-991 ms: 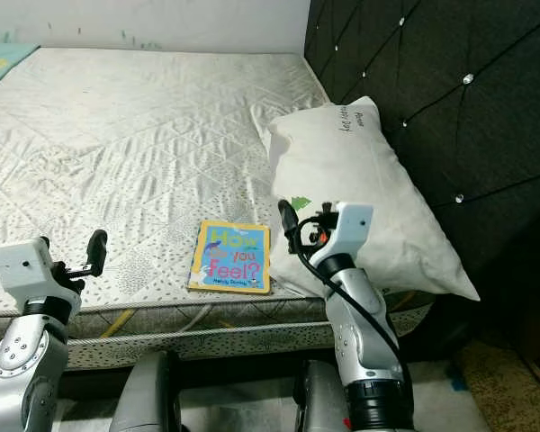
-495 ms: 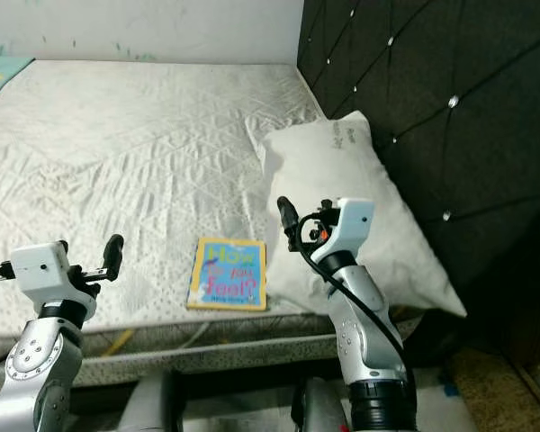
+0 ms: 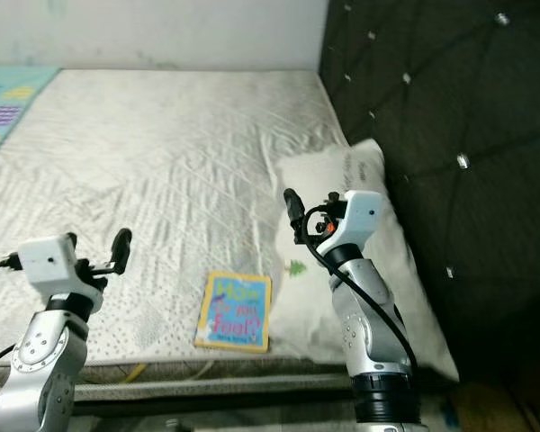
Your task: Clean up the room
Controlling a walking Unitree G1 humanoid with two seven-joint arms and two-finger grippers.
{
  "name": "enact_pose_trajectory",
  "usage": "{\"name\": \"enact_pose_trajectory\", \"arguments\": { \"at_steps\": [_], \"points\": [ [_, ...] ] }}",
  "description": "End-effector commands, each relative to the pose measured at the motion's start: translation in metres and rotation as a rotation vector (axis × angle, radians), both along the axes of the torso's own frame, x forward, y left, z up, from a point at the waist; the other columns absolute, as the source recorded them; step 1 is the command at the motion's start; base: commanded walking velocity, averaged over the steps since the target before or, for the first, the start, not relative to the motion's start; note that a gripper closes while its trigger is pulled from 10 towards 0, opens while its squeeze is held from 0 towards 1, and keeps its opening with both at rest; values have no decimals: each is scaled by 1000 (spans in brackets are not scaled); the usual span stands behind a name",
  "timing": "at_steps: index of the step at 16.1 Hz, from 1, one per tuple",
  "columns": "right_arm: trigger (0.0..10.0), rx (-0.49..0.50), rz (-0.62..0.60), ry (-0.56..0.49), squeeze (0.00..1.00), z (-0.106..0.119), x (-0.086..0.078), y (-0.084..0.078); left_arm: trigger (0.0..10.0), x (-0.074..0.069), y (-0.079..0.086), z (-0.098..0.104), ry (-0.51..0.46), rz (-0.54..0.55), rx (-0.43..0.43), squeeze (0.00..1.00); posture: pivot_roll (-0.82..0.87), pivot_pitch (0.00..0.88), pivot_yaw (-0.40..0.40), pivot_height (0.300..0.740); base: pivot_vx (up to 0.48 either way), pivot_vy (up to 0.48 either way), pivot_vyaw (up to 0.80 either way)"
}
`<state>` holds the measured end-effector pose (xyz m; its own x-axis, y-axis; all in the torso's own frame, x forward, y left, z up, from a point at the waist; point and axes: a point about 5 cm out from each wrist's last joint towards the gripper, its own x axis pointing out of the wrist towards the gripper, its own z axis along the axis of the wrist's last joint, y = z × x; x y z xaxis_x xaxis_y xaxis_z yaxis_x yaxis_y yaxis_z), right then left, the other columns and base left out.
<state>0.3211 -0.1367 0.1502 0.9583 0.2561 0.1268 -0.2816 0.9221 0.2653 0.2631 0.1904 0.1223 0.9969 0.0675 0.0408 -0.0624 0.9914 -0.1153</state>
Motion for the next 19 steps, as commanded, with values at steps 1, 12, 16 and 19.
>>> {"name": "enact_pose_trajectory", "arguments": {
  "at_steps": [1, 12, 16, 19],
  "points": [
    [10000, 3, -10, 10, 0, -2, 1, -3, 10000, -1, -2, -1, 6, -15, -4, 0, 37, 0, -11, 740, 0, 0, 0],
    [10000, 1, -22, 27, 0, -8, -3, -3, 10000, 4, -13, 1, -7, -47, -36, 0, 38, 0, -22, 740, 0, 75, 0],
    [10000, -25, -5, 20, 0, -8, -3, -1, 10000, 5, -19, 2, -15, -61, -43, 0, 38, 0, -27, 740, 0, 326, 0],
    [10000, -29, -6, 23, 0, -9, -3, -2, 10000, 5, -18, 2, -13, -63, -46, 0, 37, 0, -27, 740, 0, 367, 0]
  ]
}}
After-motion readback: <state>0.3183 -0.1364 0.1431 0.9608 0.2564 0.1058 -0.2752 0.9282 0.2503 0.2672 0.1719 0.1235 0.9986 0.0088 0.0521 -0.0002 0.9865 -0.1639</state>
